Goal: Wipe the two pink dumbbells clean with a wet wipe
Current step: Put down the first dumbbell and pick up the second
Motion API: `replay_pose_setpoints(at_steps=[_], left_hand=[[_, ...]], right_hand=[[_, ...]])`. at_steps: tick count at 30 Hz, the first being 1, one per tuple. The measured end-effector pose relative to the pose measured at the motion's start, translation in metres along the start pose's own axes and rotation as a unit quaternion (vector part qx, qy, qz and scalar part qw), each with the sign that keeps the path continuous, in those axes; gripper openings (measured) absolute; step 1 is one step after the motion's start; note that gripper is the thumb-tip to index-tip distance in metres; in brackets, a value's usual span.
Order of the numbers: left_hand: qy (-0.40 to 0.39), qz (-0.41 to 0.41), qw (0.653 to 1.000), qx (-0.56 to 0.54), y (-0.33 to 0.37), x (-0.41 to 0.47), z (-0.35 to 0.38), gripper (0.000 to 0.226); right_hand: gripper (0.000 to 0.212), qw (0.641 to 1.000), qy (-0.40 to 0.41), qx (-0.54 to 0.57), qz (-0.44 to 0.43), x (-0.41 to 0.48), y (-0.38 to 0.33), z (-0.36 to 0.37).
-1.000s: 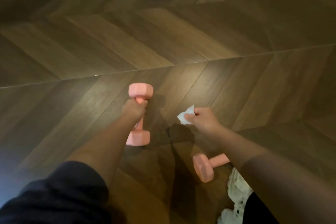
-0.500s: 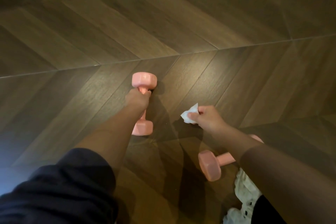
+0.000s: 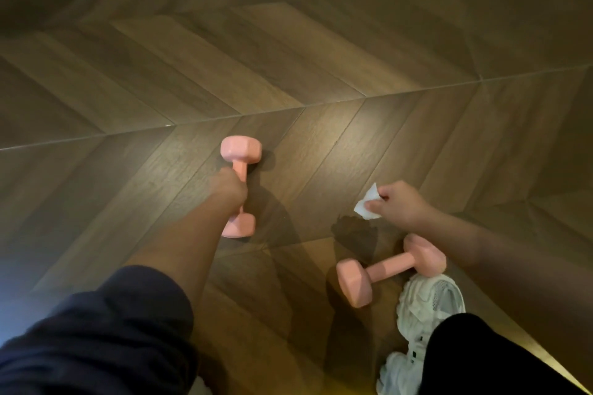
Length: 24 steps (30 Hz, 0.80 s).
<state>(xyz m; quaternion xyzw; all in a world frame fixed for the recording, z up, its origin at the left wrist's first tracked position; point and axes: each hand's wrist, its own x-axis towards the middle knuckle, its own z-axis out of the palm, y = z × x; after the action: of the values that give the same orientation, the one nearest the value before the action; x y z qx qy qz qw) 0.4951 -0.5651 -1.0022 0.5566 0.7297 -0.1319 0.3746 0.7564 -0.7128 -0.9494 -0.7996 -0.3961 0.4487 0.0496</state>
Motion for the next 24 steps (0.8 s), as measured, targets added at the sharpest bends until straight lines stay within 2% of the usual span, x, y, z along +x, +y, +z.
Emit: replay_pose_setpoints(at_steps=[3,7,9,11,13,15,18,21,24], left_hand=[[0.007,0.009,1.000,0.024,0.000,-0.005,-0.005,0.025],[0.000,-0.012,0.999,0.041,0.006,-0.013,-0.008,0.026],[0.017,-0.022,0.999,0.016,0.011,-0.020,-0.005,0.041],[0.070,0.020,0.997,-0.003,0.016,-0.035,0.005,0.065],[0.100,0.123,0.987,0.029,0.021,-0.063,0.026,0.073],[0.038,0.217,0.974,0.060,0.031,-0.097,0.057,0.066],[-0.110,0.279,0.946,0.120,0.053,-0.136,0.111,0.059],[-0.209,0.293,0.918,0.166,0.074,-0.151,0.154,0.058],[-0.257,0.282,0.910,0.161,0.083,-0.154,0.179,0.049]], right_hand=[[0.046,0.998,-0.008,-0.069,-0.004,-0.005,0.004,-0.016],[0.048,0.994,-0.013,-0.108,-0.016,-0.014,0.007,-0.025],[0.050,0.992,-0.020,-0.122,-0.024,-0.017,0.009,-0.032],[0.049,0.990,-0.036,-0.133,-0.031,-0.022,0.015,-0.040],[0.048,0.990,-0.037,-0.133,-0.028,-0.028,0.029,-0.049],[0.046,0.991,-0.026,-0.130,-0.012,-0.036,0.048,-0.058],[0.042,0.994,0.003,-0.110,0.018,-0.045,0.082,-0.062],[0.029,0.996,0.037,-0.062,0.047,-0.045,0.112,-0.054],[0.023,0.997,0.050,-0.012,0.063,-0.040,0.126,-0.042]])
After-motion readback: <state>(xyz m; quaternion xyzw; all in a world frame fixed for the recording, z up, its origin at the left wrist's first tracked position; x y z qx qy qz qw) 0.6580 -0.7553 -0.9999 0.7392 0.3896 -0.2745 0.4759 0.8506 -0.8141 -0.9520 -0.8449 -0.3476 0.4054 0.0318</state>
